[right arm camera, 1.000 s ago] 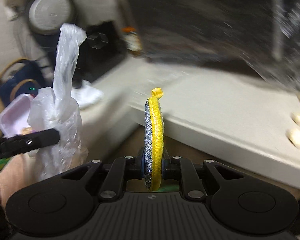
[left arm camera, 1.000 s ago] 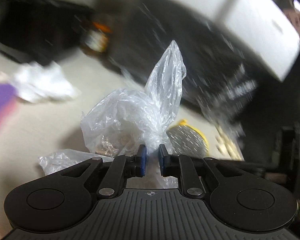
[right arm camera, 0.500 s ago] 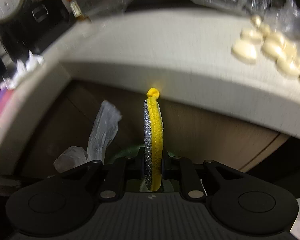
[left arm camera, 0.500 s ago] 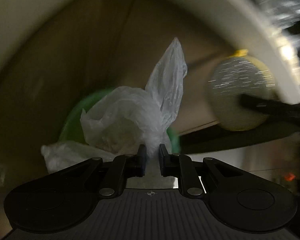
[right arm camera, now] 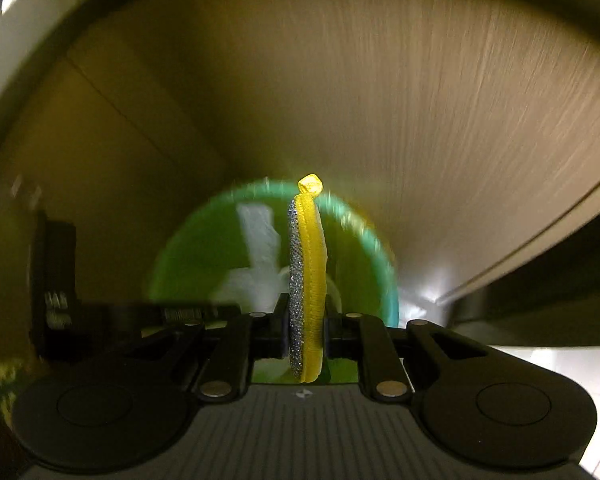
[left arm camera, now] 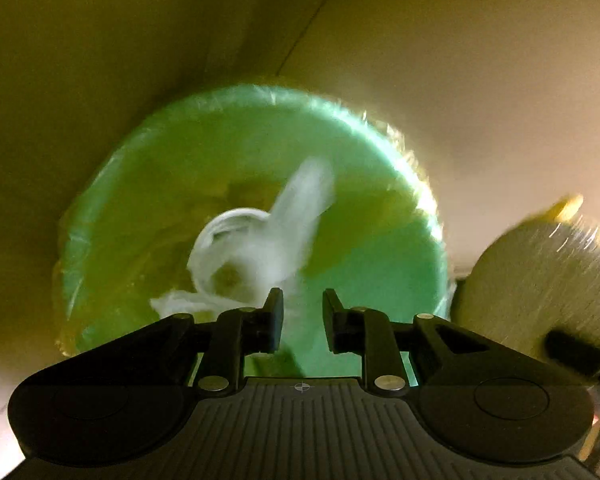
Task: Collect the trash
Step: 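Lower the bag and sponge into the green bin and open both tools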
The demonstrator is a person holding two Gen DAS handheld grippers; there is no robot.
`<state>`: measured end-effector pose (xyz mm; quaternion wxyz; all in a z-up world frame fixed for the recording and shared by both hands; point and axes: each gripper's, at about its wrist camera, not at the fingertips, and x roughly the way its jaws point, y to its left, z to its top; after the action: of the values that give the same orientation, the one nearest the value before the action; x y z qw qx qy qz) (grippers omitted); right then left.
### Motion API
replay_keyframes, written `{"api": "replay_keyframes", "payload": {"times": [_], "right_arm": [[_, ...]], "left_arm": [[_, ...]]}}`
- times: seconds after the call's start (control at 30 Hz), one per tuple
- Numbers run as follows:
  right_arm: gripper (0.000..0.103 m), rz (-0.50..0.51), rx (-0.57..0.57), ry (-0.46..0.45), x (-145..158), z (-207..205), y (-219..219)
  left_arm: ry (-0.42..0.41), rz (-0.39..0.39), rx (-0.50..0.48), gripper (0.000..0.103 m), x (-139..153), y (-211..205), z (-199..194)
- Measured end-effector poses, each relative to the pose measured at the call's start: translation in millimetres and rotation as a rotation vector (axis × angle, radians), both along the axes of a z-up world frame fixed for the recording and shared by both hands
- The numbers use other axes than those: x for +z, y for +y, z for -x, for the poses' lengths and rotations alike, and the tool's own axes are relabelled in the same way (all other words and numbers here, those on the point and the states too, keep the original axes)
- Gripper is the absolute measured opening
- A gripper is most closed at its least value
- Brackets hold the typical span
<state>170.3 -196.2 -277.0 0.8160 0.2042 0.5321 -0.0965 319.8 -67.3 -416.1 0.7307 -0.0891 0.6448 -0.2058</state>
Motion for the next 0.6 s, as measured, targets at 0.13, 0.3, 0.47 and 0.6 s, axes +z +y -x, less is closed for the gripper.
{"api": "replay_keyframes", "payload": {"times": [0.13, 0.3, 0.47, 0.6], "right_arm": [[0.014, 0.015, 0.041, 0.03, -6, -3, 13], [0.014, -0.009, 0.104, 0.023, -9, -21, 22], [0.025, -0.179, 0.16, 0.035, -47, -59, 22], [0.033, -0.139, 0.139, 0.141, -75, -73, 22]], "left_arm": [[-0.003, 0.032, 0.032, 0.024, 20, 8, 7], [0.012, 0.055, 0.07, 0.024, 46, 31, 17], [0.016, 0.066, 0.121, 0.024, 62, 53, 29], [0.009, 0.074, 0.164, 0.024, 67, 66, 38]]}}
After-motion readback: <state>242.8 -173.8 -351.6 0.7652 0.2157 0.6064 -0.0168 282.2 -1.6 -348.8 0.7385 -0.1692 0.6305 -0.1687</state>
